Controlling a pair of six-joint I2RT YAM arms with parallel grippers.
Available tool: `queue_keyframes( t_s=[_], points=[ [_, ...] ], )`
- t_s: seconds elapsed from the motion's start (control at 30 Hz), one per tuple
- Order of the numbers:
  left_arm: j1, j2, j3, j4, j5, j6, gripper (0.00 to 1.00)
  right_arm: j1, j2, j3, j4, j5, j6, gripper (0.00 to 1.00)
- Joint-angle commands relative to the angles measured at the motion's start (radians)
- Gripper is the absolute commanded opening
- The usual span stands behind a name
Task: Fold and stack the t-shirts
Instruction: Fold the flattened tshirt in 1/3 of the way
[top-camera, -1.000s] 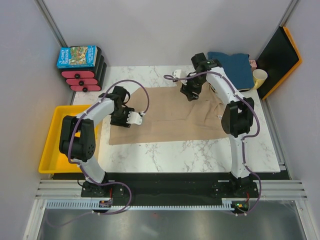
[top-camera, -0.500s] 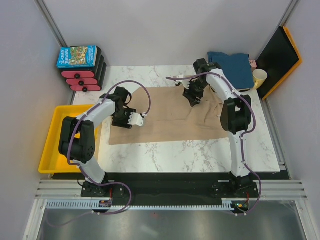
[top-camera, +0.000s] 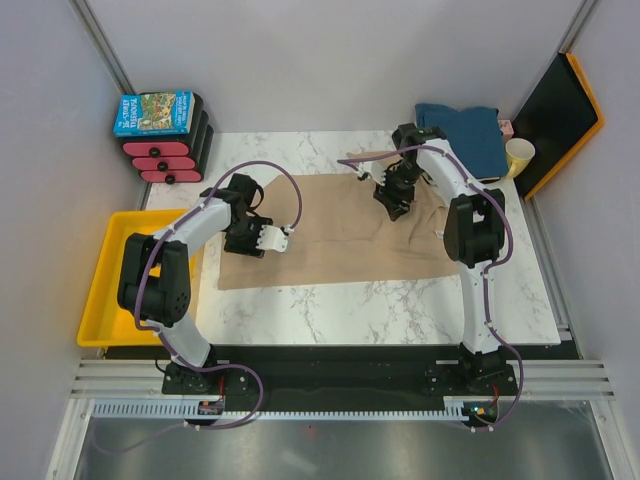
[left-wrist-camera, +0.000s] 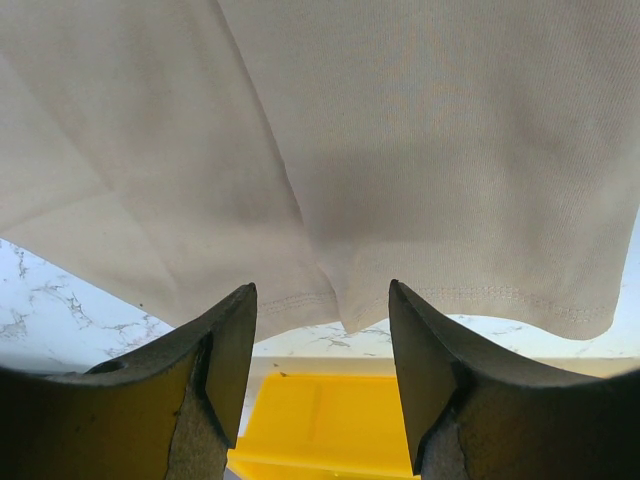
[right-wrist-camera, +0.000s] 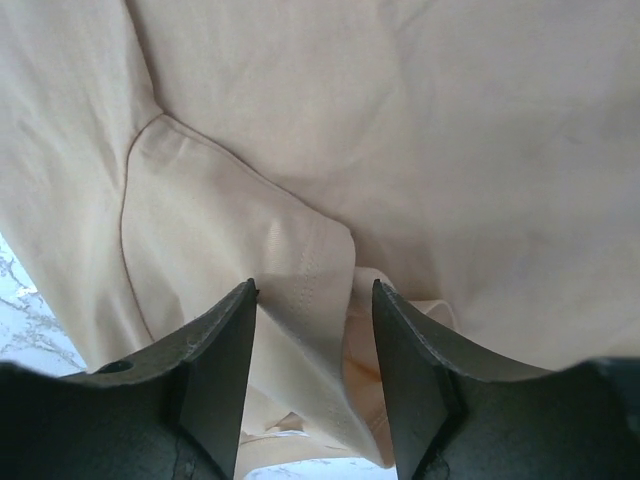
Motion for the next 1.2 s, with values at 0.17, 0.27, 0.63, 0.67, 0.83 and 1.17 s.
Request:
queue_keyframes(
  t_s=[0.17, 0.27, 0.63, 0.67, 0.83, 1.17],
  points=[
    [-0.007, -0.025, 0.004, 0.003, 0.027, -0.027, 0.62, -0.002, 0.032, 0.001, -0.116, -0.069, -0.073, 0.41],
    [-0.007, -0.021, 0.004, 0.003, 0.029, -0.023, 0.62, 0.001, 0.045, 0.012, -0.121, -0.077, -0.073, 0.16],
    [-0.011, -0.004, 0.003, 0.003, 0.043, -0.001, 0.62, 0.047, -0.044, -0.025, -0.121, -0.059, -0.076, 0.04],
    [-0.011, -0.002, 0.004, 0.003, 0.044, 0.002, 0.62, 0.057, -0.068, -0.039, -0.121, -0.054, -0.079, 0.04],
    [-0.017, 0.03, 0.006, 0.002, 0.057, -0.001, 0.62, 0.087, -0.139, -0.103, -0.122, -0.007, -0.105, 0.04],
    [-0.019, 0.078, 0.004, 0.028, 0.049, -0.012, 0.61, 0.1, -0.262, -0.237, -0.165, 0.109, -0.166, 0.03]
  ],
)
